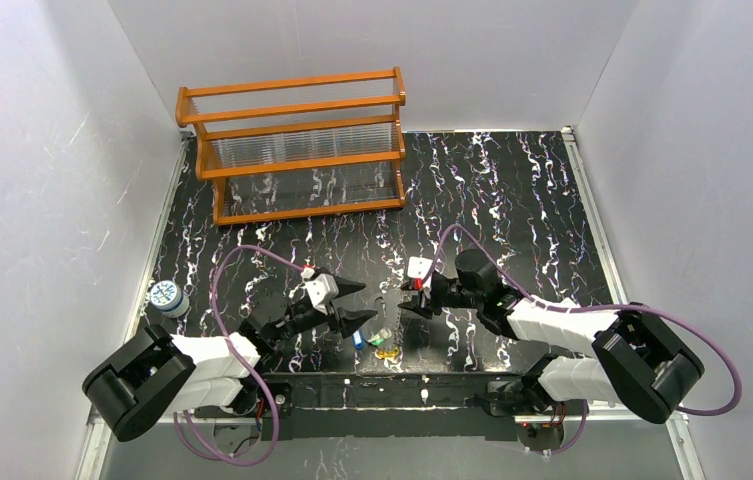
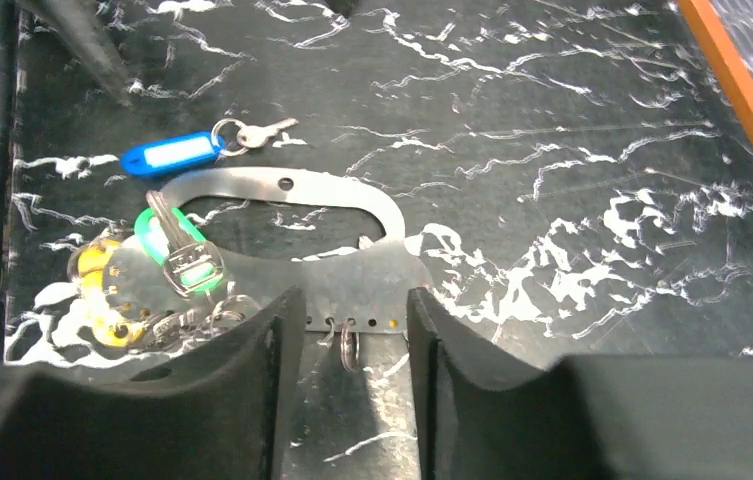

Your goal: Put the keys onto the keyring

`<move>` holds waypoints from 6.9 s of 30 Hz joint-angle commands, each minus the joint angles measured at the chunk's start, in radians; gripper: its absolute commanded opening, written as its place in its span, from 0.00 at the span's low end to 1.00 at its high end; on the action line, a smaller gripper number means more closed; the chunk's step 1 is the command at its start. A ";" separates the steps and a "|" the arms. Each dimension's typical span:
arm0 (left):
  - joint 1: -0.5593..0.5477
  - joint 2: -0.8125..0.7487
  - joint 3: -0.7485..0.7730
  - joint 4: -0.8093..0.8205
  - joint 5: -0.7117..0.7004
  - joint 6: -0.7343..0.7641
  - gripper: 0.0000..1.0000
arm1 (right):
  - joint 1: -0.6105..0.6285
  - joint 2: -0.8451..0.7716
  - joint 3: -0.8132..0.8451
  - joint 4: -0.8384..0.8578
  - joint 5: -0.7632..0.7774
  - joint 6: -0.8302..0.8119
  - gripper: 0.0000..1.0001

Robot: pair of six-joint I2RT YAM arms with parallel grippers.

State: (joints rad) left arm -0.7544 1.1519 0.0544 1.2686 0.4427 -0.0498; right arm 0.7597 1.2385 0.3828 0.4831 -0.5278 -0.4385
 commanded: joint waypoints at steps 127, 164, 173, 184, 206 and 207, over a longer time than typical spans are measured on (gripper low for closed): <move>-0.306 0.418 0.765 -1.105 -0.675 -0.675 0.38 | -0.441 0.429 0.260 -0.407 -0.116 0.944 0.45; -0.145 0.536 0.631 -0.797 -0.429 -0.855 0.27 | -0.439 0.451 0.272 -0.418 -0.136 0.919 0.44; -0.142 0.605 0.683 -0.789 -0.423 -0.827 0.20 | -0.439 0.448 0.280 -0.432 -0.134 0.908 0.44; -0.141 0.588 0.732 -0.850 -0.454 -0.740 0.09 | -0.439 0.436 0.289 -0.440 -0.139 0.900 0.45; -0.135 0.681 0.815 -0.857 -0.339 -0.705 0.19 | -0.439 0.427 0.291 -0.452 -0.135 0.887 0.45; -0.134 0.686 0.821 -0.854 -0.328 -0.697 0.17 | -0.439 0.427 0.291 -0.451 -0.135 0.887 0.45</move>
State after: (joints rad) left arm -0.8909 1.8145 0.8452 0.4377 0.0734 -0.7780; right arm 0.3164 1.6707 0.6670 0.1051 -0.7109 0.4889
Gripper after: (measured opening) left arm 0.195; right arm 0.447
